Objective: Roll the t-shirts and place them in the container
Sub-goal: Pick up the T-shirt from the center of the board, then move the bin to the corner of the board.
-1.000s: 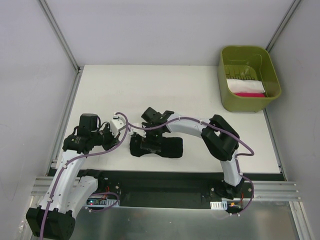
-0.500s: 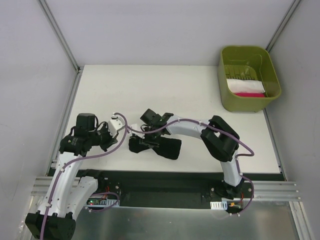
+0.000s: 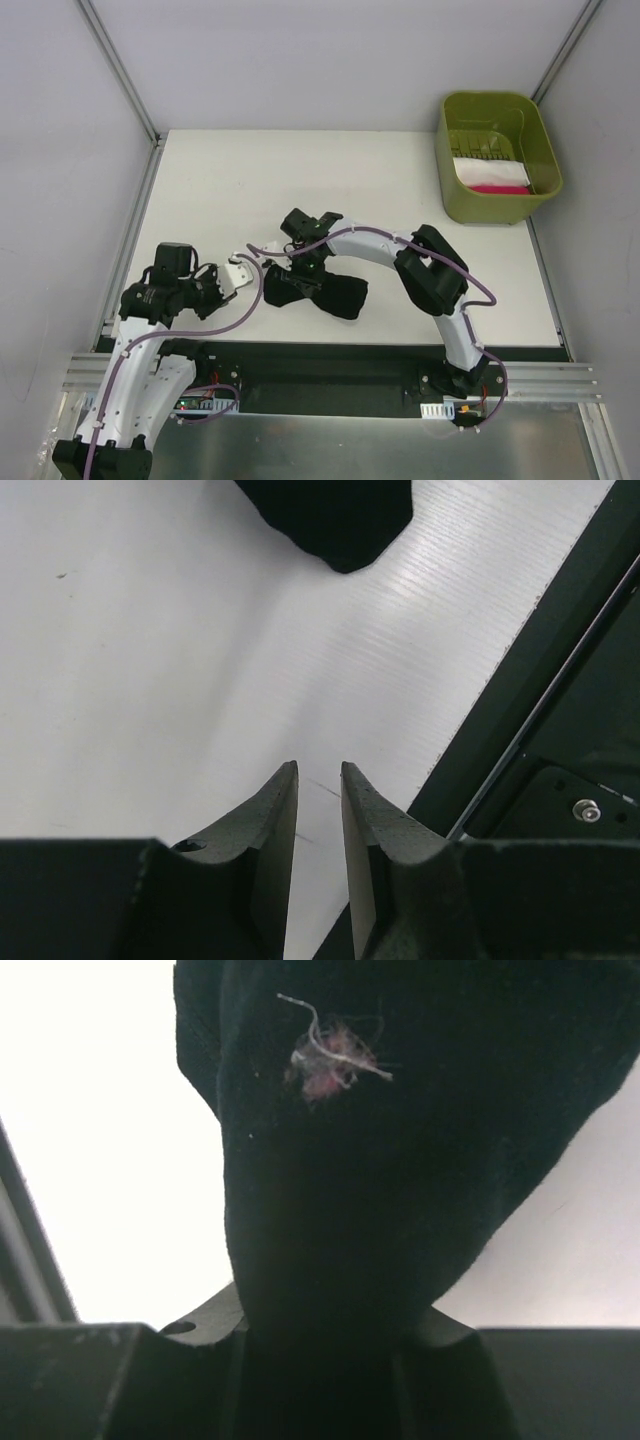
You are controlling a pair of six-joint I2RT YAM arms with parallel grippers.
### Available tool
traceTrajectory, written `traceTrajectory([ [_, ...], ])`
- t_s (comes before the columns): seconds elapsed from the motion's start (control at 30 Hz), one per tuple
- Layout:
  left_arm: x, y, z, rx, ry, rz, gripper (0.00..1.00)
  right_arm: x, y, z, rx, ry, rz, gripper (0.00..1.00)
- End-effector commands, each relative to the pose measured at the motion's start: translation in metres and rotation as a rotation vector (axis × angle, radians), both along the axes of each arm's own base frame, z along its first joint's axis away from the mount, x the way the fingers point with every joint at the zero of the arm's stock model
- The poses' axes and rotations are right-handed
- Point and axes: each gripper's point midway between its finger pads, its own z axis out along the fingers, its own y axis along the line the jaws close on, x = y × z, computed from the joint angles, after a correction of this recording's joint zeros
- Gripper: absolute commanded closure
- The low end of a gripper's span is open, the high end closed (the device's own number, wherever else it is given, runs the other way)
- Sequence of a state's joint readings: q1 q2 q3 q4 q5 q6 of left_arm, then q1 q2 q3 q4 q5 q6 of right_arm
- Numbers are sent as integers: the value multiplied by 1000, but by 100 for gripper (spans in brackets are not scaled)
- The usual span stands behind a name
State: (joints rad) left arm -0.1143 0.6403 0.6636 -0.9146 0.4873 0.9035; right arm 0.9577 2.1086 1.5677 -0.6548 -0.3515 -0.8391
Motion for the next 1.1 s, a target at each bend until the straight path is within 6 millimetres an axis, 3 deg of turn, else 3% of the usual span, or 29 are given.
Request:
traceTrajectory([
  [0.0,7,9,11,81,-45,-65,75,-44,-69,-10,-303,230,-57,99],
  [0.13,14,8,32,74,-119,-65,75,-29,-70,12,-261,174,-68,99],
  [0.27,20,-9,57,-35,-158,-56,75,-21,-80,43,-207,165,-58,99],
  [0.47,41,-24,81,-145,-159,-8,76,15,-105,106,-79,70,-118,99],
  [0.63,59,-49,116,-290,-148,-39,75,57,-148,152,-23,-33,-263,99],
  [0.77,82,-56,112,-304,-91,-43,75,98,-177,198,63,-149,-395,99],
  [0.83,92,-60,111,-317,-63,-41,75,121,-203,213,79,-194,-483,99],
  [0.87,95,-62,110,-323,-57,-43,75,135,-211,230,111,-243,-516,99],
  [0.9,97,-63,110,-331,-50,-42,74,149,-233,236,115,-265,-581,99],
  [0.97,103,-67,109,-341,-42,-43,74,173,-254,248,138,-315,-659,99],
  [1.0,105,-67,109,-344,-35,-36,74,188,-279,259,154,-358,-726,99],
  [1.07,109,-66,104,-334,-14,-16,74,212,-302,269,176,-425,-792,99],
])
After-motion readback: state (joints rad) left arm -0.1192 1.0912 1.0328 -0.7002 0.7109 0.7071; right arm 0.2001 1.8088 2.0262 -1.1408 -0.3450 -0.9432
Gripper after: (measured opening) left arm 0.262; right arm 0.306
